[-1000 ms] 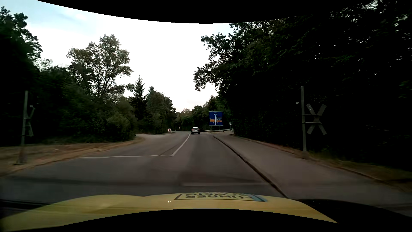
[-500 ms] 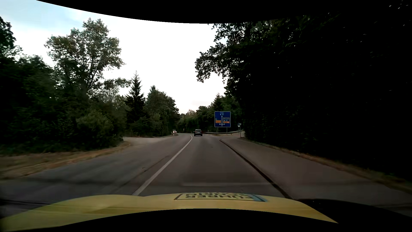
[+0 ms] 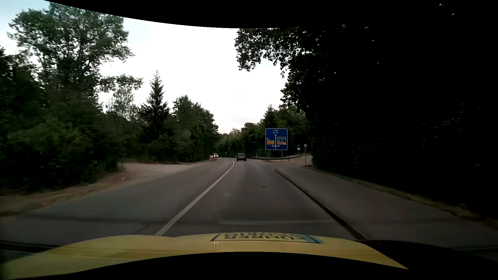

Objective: Follow the waypoints while adhering to traffic rules and regulations

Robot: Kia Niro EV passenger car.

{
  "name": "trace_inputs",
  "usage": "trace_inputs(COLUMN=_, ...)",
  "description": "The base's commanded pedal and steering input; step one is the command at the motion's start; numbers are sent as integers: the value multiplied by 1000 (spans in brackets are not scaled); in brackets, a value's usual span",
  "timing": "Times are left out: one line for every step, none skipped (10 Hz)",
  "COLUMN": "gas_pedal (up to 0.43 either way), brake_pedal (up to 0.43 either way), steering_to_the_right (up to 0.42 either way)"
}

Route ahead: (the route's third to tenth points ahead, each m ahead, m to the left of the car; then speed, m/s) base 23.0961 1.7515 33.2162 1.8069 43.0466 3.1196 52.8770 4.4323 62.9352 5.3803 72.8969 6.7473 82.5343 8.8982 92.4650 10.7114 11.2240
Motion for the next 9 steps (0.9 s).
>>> trace_inputs(gas_pedal=87, brake_pedal=0, steering_to_the_right=-10)
trace_inputs(gas_pedal=87, brake_pedal=0, steering_to_the_right=-9)
trace_inputs(gas_pedal=98, brake_pedal=0, steering_to_the_right=-9)
trace_inputs(gas_pedal=98, brake_pedal=0, steering_to_the_right=-10)
trace_inputs(gas_pedal=110, brake_pedal=0, steering_to_the_right=-9)
trace_inputs(gas_pedal=110, brake_pedal=0, steering_to_the_right=-9)
trace_inputs(gas_pedal=110, brake_pedal=0, steering_to_the_right=-10)
trace_inputs(gas_pedal=118, brake_pedal=0, steering_to_the_right=-10)
trace_inputs(gas_pedal=118, brake_pedal=0, steering_to_the_right=-10)
